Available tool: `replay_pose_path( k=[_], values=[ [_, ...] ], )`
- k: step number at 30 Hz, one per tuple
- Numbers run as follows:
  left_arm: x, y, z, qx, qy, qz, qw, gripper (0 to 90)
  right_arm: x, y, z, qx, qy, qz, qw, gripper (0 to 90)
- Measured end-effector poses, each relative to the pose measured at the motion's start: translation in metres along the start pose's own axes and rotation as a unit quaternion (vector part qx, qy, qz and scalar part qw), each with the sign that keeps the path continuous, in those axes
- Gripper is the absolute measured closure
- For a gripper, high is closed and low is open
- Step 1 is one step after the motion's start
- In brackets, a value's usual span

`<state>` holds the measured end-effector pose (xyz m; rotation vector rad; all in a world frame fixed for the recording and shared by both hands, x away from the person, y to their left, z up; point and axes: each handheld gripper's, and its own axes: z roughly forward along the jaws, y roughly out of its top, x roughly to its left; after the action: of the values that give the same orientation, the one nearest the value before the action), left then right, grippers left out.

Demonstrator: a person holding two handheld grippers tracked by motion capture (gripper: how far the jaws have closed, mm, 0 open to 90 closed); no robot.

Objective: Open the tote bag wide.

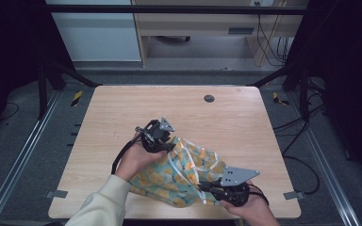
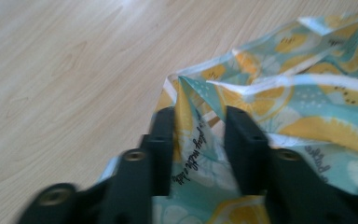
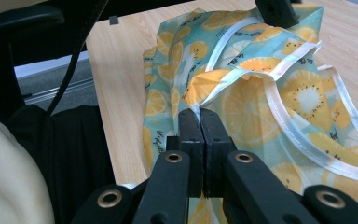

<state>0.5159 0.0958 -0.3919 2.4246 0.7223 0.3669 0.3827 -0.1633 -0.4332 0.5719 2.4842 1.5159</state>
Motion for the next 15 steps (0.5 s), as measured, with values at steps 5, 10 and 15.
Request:
replay_pose_path(
  k=[5,10,15],
  values=[
    [-0.003,-0.005,-0.006,-0.02,0.018,-0.006,0.9996,88.6,0.0,0.0,-0.001,-0.003,-0.003,0.002,1.0,89.4],
    [-0.013,-0.027,-0.041,-0.094,0.061,-0.004,0.9937,89.7,0.003,-0.001,-0.003,-0.006,-0.005,-0.001,1.0,89.3],
    [-0.026,-0.065,-0.07,-0.144,0.071,0.0,0.987,89.9,0.007,-0.002,0.005,0.011,0.0,-0.004,0.9999,89.2]
  ],
)
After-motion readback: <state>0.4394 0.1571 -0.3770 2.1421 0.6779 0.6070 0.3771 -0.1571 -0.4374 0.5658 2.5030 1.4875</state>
